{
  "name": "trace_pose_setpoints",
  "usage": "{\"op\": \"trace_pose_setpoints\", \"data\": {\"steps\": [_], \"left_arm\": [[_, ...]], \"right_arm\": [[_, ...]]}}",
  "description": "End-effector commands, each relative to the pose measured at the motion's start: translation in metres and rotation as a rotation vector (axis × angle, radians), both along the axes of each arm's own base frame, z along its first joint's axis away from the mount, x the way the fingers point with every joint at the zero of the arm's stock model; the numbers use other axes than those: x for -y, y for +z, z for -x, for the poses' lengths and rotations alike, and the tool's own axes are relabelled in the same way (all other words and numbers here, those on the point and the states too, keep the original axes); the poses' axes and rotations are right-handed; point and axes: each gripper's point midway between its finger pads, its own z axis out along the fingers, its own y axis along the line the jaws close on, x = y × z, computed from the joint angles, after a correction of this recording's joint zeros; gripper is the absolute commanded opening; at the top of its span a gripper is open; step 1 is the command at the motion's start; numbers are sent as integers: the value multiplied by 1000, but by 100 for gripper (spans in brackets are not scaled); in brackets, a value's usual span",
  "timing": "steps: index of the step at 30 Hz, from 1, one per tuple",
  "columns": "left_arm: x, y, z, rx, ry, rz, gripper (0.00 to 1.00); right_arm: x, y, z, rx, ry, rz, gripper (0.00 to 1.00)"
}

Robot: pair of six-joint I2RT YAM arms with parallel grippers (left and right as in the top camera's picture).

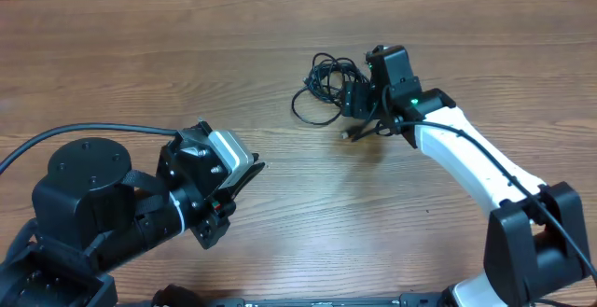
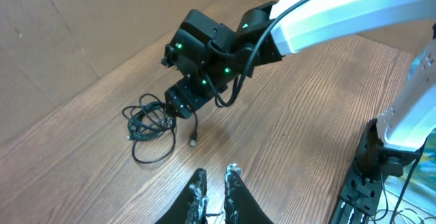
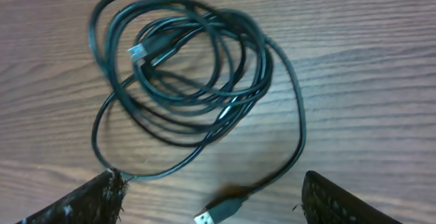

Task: Untangle cables

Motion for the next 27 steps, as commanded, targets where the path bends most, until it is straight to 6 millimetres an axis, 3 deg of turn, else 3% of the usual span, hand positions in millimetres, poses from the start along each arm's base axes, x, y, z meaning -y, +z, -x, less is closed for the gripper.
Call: {"op": "trace_pose_setpoints", "data": {"steps": [1,7,10,16,24,27], "left_arm": [[0,2,-3,-5,13,1,11],[3,-4,-9,-29,12,-8,11],[4,-8,-13,-48,12,-17,13],[7,-16,-19,-82,11,-31,14],[8,-17,-21,-84,11,-32,14],[8,-17,-21,-85,11,-32,14]], "right_arm": [[-1,-7,-4,-13,26,-41,82],[-35,-15,-5,-20,190,-171,84],[-62,-21,4,-22,373,-239,86],[-65,-41,-7,-4,379,-219,92],[-72,-78,-19,-8,383,-229,79],[-72,-92,-20,-24,378,-230,54]]}}
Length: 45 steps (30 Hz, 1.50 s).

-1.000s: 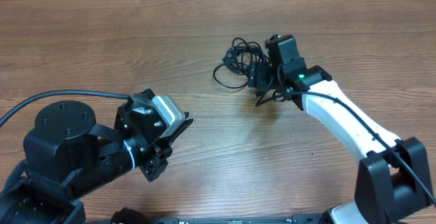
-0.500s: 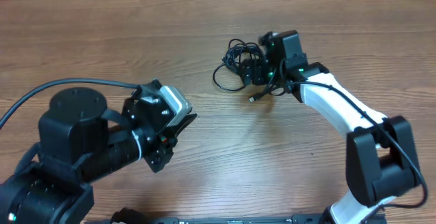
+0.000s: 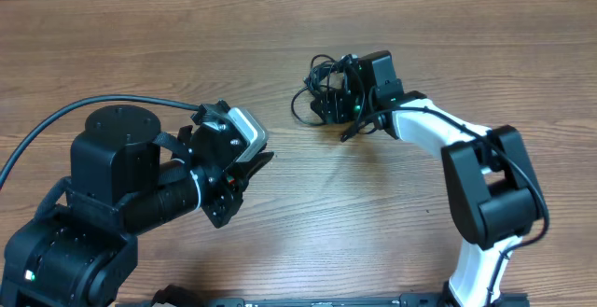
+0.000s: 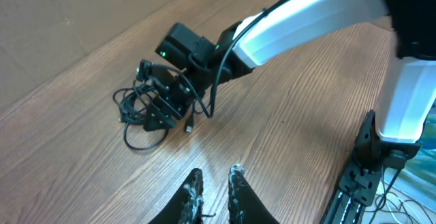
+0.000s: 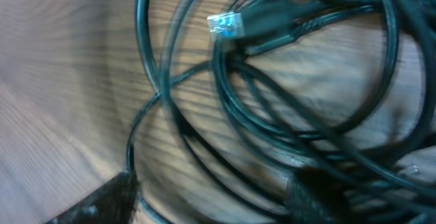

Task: Untangle cables

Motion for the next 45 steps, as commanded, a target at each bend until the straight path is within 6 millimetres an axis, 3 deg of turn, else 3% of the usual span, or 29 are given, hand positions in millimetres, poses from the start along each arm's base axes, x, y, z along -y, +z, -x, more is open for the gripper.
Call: {"op": "trace_pose_setpoints", "data": {"steps": [1,2,6,10,14,21,30,36,41,45], "left_arm": [[0,5,-1,8,9,8,14],[0,5,-1,8,9,8,14],[0,5,-1,8,9,8,14],[-1,4,-1,7,10,7,13],[-1,4,0,5,12,4,11],[-2,3,0,14,5,-5,9],[-9,-11,0,2,10,-83,15],[-10,-31,3,-84,-1,-129,16],[-3,-45,5,-132,-75,-157,20],[9,-57,16,-122,-268,-195,25]], "right_arm": [[-1,-18,2,-31,0,-2,22],[-1,-20,2,-38,-4,-2,4],[-17,-5,7,-45,58,-92,4],[-41,44,11,-4,184,-239,4],[-43,95,11,67,209,-255,4],[-24,193,44,167,201,-226,4],[15,293,103,264,53,-244,4],[29,326,135,305,18,-277,4],[31,332,142,278,-13,-315,4],[29,333,145,259,-7,-336,4]]}}
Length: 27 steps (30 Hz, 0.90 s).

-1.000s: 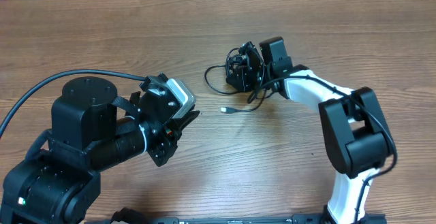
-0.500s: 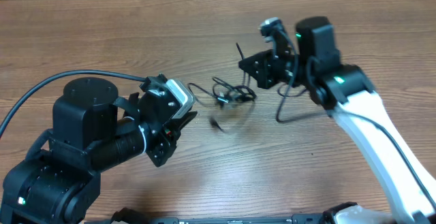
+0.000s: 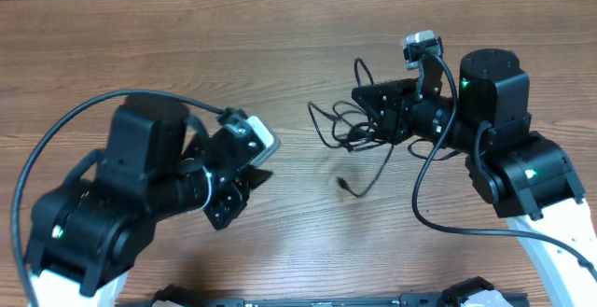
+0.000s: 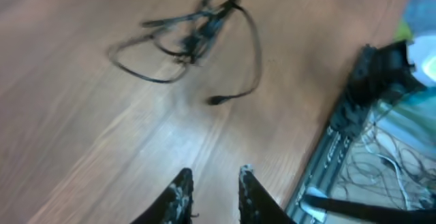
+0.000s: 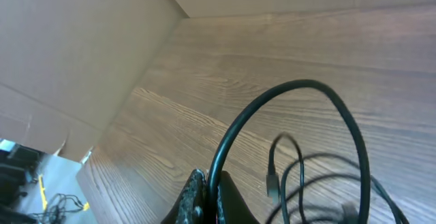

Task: Untangle cables

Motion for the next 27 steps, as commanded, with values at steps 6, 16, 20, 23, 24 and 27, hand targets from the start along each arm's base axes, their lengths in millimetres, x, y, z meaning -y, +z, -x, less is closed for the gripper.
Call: {"op": "trace_pose_setpoints", "data": {"steps": [6,16,20,23,24,27], "left_arm": [[17,-22,-4,113,-316,-69,27],[39,-36,-26,156,-408,-6,27],[48,-40,-25,125,-450,39,27],[53,-42,-26,107,-468,61,27],[55,-43,-27,104,-479,68,27],[58,-46,-28,89,-492,81,27]], "right_arm": [[-17,27,23,-74,98,-157,4],[-30,55,49,-130,236,-269,4],[-30,66,50,-110,235,-280,4],[-31,73,48,-111,230,-310,4],[-31,76,48,-113,231,-322,4],[-34,82,49,-108,239,-341,4]]}}
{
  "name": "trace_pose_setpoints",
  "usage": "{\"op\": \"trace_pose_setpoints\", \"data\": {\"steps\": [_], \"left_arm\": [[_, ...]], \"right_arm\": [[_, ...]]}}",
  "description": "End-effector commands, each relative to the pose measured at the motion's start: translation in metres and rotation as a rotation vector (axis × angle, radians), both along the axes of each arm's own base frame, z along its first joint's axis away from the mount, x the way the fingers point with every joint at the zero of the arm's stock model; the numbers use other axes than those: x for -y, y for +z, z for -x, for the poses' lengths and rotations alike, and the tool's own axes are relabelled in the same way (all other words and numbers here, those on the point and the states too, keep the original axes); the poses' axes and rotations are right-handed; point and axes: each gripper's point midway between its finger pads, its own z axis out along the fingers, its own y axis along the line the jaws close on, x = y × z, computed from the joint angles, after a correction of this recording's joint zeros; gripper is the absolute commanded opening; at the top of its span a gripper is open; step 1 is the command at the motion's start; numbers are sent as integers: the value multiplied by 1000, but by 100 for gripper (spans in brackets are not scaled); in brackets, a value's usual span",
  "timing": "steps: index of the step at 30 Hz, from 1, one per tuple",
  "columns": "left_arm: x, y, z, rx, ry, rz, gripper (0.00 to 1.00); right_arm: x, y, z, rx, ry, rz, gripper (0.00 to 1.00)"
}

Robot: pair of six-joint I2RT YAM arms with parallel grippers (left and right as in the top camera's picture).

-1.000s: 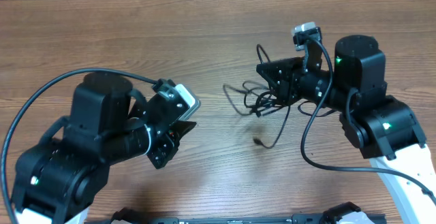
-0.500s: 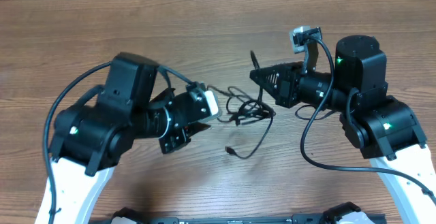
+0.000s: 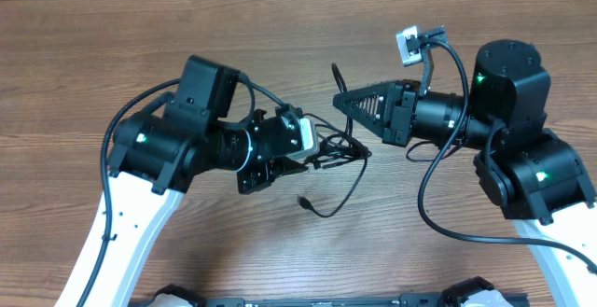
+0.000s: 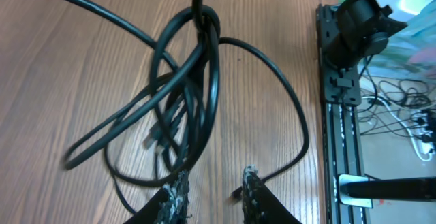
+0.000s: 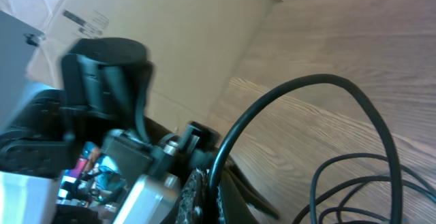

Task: Untangle cables

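Note:
A black cable (image 3: 328,156) hangs as a tangled bundle from my right gripper (image 3: 347,102), which is shut on one strand (image 5: 306,82) that arcs up out of its jaws. The bundle's lower loops rest on the wooden table (image 3: 438,27), and a free end with a plug (image 3: 303,200) trails toward the front. My left gripper (image 4: 213,186) is open and close against the bundle (image 4: 194,94). Its left finger (image 4: 178,191) lies next to the lowest loops. A tight crossing of strands (image 4: 204,21) sits at the top of the left wrist view.
A cardboard wall (image 5: 204,26) stands behind the table. At the table's front edge is the arms' black mounting rail (image 4: 340,60), with loose wires (image 4: 402,108) beyond it. The left arm's body (image 5: 109,115) fills the left of the right wrist view.
My left arm has moved right, from well short of the cable to right against the bundle, fingers still open. The right gripper still holds its strand; the bundle and plug end lie further left.
The cable lay coiled at the back of the table with my right gripper open above it, then low in the coil. Then the right gripper was shut on a strand and raised, the bundle hanging. Now my open left gripper is at the hanging bundle.

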Motion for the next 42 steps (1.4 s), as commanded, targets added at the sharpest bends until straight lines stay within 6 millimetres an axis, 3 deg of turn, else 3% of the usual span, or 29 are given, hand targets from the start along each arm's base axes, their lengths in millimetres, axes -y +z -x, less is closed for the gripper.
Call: {"op": "trace_pose_setpoints", "data": {"steps": [1,4,5,8,13,14,15,16,24,31,35,36,37,38,42], "left_arm": [[9,1,5,-10,-71,48,27],[11,0,4,-12,-83,56,38],[12,1,5,-10,-90,63,38],[14,3,3,0,-96,80,23],[18,8,2,12,-109,110,34],[18,8,2,13,-110,111,27],[18,8,2,14,-110,112,10],[18,8,2,13,-109,111,4],[15,5,1,-4,-88,91,4],[14,3,5,-52,-69,84,4],[12,-5,14,-109,-72,75,4],[12,-7,15,-116,-73,75,4],[13,-6,17,-125,-76,84,4],[14,-4,18,-132,-82,96,4],[19,8,25,-133,-114,160,4]], "right_arm": [[-4,25,11,20,28,-53,4],[-7,30,13,26,36,-70,4],[-7,32,13,22,36,-77,4],[-12,40,17,19,58,-109,4],[-26,58,31,27,126,-170,4],[-27,60,33,24,132,-178,4],[-29,62,35,21,138,-187,4],[-30,63,36,20,142,-192,4],[-29,64,35,28,138,-194,4],[-16,69,9,67,6,-198,4],[-15,78,7,136,6,-207,4],[-15,76,7,160,10,-193,31],[-15,72,7,171,12,-173,71],[-15,65,6,176,15,-145,95],[-15,29,3,144,24,-29,98]]}}
